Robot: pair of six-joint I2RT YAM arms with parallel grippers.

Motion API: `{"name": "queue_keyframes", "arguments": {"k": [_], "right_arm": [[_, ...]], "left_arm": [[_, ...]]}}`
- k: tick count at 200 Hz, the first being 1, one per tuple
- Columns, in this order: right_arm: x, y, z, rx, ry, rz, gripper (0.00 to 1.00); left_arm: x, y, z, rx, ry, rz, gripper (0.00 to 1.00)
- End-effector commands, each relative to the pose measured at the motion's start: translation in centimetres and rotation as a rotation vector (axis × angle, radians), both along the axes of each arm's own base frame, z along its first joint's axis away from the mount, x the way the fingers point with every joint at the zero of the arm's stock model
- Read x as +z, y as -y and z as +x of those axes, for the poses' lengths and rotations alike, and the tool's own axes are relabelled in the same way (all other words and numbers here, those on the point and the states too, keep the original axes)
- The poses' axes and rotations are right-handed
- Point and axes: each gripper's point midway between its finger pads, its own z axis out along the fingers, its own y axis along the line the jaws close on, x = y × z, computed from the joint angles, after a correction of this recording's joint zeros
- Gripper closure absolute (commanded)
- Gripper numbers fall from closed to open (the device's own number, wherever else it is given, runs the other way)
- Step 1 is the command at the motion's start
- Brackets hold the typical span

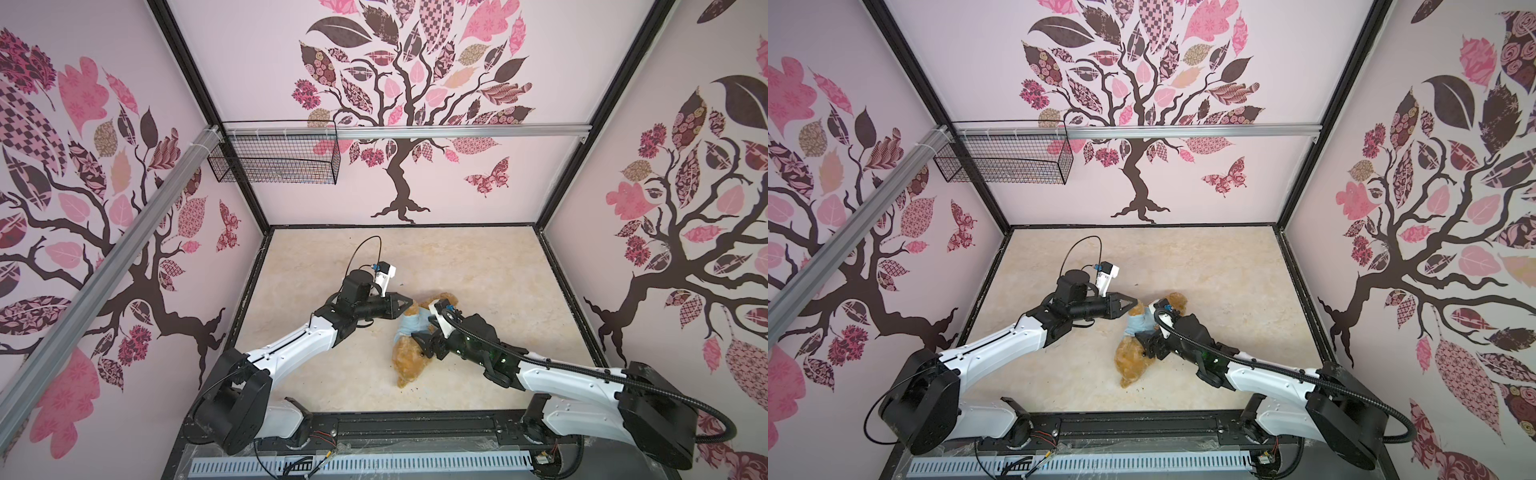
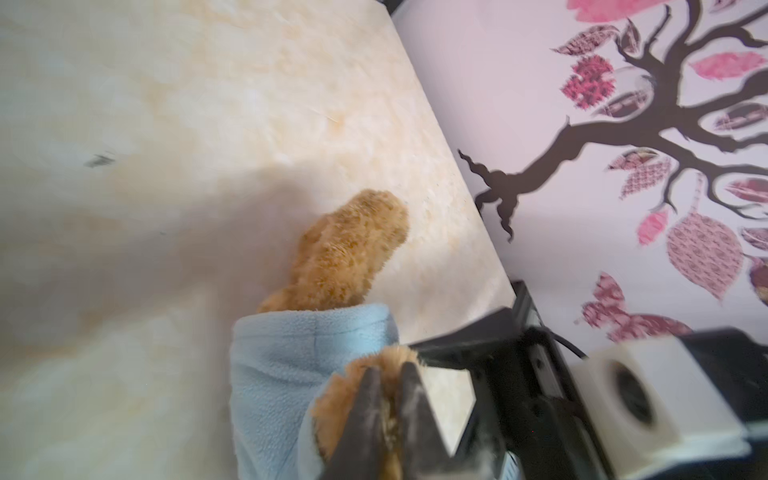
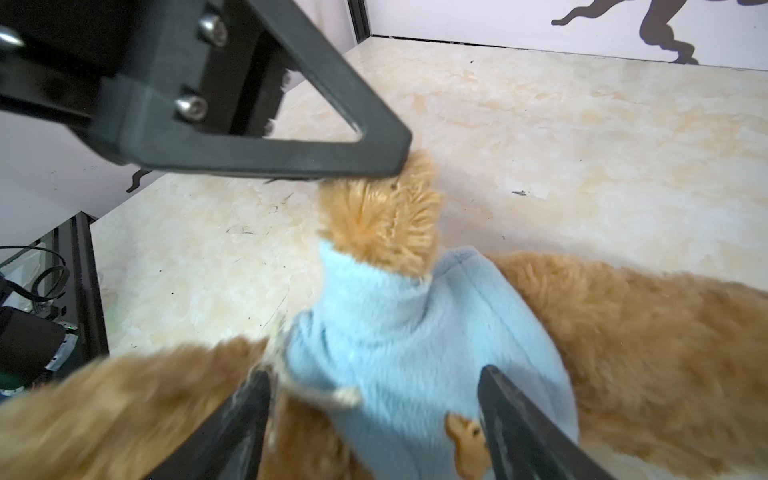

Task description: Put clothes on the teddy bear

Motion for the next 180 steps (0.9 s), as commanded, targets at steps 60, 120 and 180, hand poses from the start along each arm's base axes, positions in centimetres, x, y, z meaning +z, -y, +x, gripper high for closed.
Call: {"name": "queue_keyframes", "arguments": {"k": [60, 120, 180], "right_arm": [[1.1, 4.3, 2.1, -0.118, -0.161, 0.045, 0.19], [-1.4, 1.8, 4.6, -0.078, -0.245, -0.054, 0.23], [-6.0, 2.0, 4.8, -0.082, -0.389, -0.071, 0.39]], "left_arm": [[-1.7, -12.1, 2.1, 0.422, 0.02, 0.337, 0.25], [-3.5, -13.3, -8.3, 0.397, -0.116, 0.314, 0.19], [-7.4, -8.7, -13.7, 0.266, -0.328, 0.094, 0.34]]}}
